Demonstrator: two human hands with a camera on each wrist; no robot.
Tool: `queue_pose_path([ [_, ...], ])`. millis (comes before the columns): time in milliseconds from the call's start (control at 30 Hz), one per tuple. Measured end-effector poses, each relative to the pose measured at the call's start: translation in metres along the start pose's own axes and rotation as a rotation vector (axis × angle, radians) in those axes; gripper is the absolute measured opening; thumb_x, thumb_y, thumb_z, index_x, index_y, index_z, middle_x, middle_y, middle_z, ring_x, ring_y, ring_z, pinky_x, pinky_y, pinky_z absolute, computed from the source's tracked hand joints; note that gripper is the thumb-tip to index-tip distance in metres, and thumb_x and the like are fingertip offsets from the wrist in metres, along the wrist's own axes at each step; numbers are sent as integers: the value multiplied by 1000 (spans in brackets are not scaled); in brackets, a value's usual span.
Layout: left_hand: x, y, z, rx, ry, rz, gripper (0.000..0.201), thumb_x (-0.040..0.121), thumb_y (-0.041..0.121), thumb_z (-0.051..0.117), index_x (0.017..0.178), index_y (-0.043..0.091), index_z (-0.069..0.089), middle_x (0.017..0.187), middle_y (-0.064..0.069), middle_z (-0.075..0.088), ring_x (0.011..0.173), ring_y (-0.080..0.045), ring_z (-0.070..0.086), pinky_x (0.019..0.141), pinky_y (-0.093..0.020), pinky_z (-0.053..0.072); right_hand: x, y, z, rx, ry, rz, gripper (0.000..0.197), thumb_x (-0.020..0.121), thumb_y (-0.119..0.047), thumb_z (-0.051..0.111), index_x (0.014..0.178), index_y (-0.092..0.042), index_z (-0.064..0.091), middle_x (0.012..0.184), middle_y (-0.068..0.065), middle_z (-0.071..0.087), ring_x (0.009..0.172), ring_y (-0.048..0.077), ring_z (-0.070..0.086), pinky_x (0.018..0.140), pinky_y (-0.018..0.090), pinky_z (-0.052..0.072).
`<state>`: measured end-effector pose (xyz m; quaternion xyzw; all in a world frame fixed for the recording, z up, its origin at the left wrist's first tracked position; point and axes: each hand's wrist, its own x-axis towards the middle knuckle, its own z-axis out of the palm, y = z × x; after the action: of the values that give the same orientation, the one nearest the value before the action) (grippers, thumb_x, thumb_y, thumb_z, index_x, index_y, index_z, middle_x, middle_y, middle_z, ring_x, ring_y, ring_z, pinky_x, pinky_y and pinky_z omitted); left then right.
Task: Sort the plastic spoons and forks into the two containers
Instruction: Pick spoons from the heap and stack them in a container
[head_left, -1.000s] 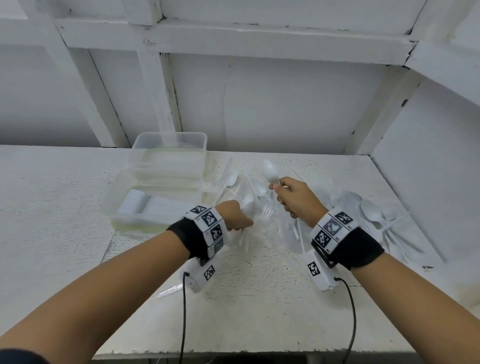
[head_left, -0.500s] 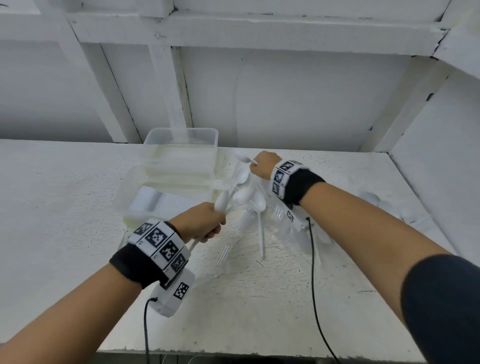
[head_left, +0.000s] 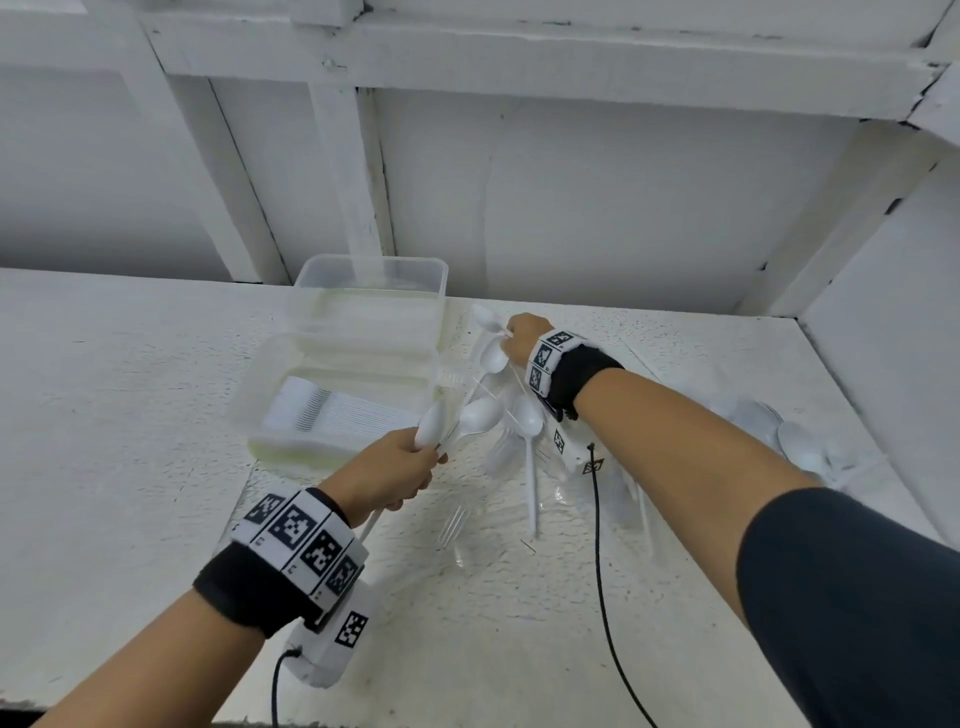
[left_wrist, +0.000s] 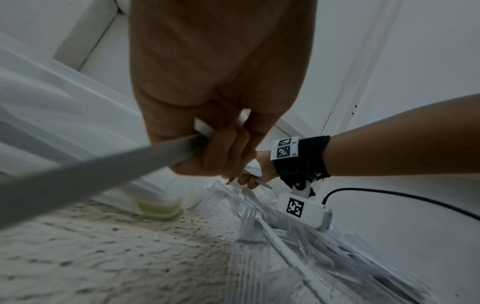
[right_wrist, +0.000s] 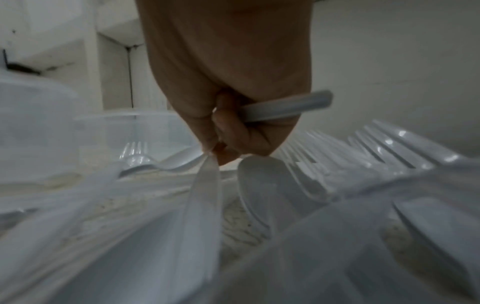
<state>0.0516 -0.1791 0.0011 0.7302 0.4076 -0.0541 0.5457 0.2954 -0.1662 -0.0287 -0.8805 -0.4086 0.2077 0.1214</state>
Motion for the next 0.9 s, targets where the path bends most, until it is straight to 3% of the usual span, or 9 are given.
queue_pose_path([
  [167, 6, 5, 9, 7, -11, 17, 15, 94, 13, 39, 92, 11, 53, 67, -1, 42, 53, -11, 31, 45, -18, 26, -18, 8, -10, 178, 210, -32, 28, 101, -19, 31, 116, -2, 47, 108, 19, 58, 91, 33, 55, 73, 33, 39],
  [267, 11, 10, 20, 36, 13, 56, 8, 91, 13, 46, 84, 8, 47, 65, -1, 37, 53, -12, 29, 47, -20, 25, -33, 9, -25, 354, 373, -14, 26, 101, -15, 30, 119, -1, 40, 96, 17, 54, 87, 33, 56, 69, 35, 40],
  [367, 20, 18, 38, 166, 44, 94, 13, 87, 14, 53, 78, 8, 46, 63, 0, 38, 53, -12, 34, 48, -21, 27, -45, 20, -47, 574, 508, 37, 29, 99, -12, 37, 125, 1, 41, 113, 18, 56, 102, 31, 55, 74, 27, 37],
  [433, 28, 23, 51, 313, 49, 98, 14, 87, 19, 56, 80, 8, 51, 64, 1, 44, 55, -11, 41, 50, -20, 30, -50, 34, -61, 662, 544, 76, 24, 96, -14, 45, 114, 2, 51, 102, 17, 57, 98, 30, 55, 73, 27, 36],
  [533, 36, 28, 68, 505, 37, 111, 22, 90, 32, 55, 87, 10, 52, 66, 3, 47, 58, -10, 45, 50, -20, 31, -60, 54, -77, 910, 592, 156, 18, 93, -16, 50, 88, -1, 59, 68, 9, 44, 65, 26, 46, 58, 34, 36],
  [633, 42, 30, 80, 616, 11, 130, 30, 89, 40, 56, 100, 12, 54, 84, 0, 57, 75, -15, 52, 62, -22, 39, -79, 65, -85, 1325, 476, 227, 20, 97, -12, 37, 116, -7, 44, 71, 10, 49, 58, 21, 56, 55, 33, 53],
  [733, 45, 30, 85, 650, -3, 122, 38, 88, 35, 59, 115, 9, 53, 106, -6, 61, 89, -19, 56, 72, -25, 41, -98, 69, -83, 1542, 311, 208, 22, 99, -10, 26, 120, -19, 24, 79, 14, 52, 54, 22, 65, 52, 38, 58],
  [833, 44, 32, 81, 613, -22, 99, 28, 87, 27, 58, 109, 9, 54, 92, -4, 57, 81, -17, 51, 67, -24, 40, -105, 75, -78, 1432, 283, 236, 17, 99, -17, 30, 116, -20, 32, 66, 6, 42, 32, 8, 41, 37, 17, 42],
  [900, 41, 32, 75, 524, -15, 87, 20, 86, 27, 58, 95, 10, 55, 75, 1, 51, 72, -16, 50, 58, -22, 37, -106, 76, -75, 1298, 222, 206, 15, 98, -31, 40, 107, -18, 39, 62, 1, 36, 32, 4, 27, 34, 11, 25],
])
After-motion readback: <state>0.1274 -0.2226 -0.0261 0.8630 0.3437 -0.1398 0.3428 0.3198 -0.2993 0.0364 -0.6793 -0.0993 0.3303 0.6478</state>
